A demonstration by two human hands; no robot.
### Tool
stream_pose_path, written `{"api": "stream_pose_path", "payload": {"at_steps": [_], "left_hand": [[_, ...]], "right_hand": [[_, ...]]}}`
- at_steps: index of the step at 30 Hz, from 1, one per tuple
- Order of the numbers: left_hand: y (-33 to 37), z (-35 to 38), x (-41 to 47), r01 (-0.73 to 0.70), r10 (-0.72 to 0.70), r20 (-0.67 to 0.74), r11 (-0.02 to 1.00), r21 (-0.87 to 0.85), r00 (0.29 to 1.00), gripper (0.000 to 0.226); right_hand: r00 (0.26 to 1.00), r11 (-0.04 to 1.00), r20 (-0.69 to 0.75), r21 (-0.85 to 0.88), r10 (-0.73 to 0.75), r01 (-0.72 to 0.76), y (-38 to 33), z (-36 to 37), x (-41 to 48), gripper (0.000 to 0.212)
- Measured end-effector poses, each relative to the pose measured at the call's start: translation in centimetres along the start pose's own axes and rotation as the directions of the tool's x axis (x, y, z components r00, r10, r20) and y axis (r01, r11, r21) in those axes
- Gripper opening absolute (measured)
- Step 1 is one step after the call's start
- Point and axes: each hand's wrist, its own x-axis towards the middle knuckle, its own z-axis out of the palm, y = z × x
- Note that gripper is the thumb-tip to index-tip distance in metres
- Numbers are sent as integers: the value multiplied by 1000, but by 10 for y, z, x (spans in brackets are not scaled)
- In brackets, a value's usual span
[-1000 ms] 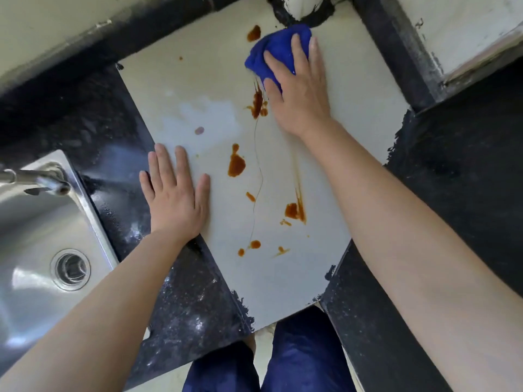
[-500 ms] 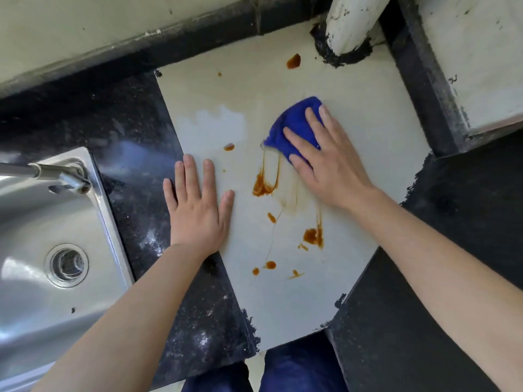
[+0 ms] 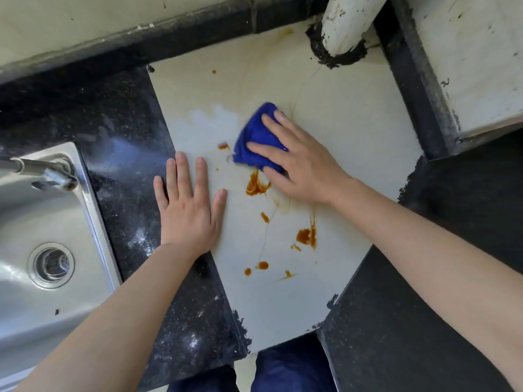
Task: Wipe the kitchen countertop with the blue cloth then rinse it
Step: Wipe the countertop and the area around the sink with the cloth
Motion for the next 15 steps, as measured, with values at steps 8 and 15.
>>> {"api": "stream_pose_path", "payload": {"at_steps": [8,15], "left_hand": [[1,1,-1,-2,2,-13,1000,-1,1000,70],[-1,3,-1,-9,9,-24,1000,-1,1000,71]], "right_hand": [[928,928,-18,13,372,-372,15,-16,103,55],[999,999,-7,-10,43,-44,-38,12,105,50]]}}
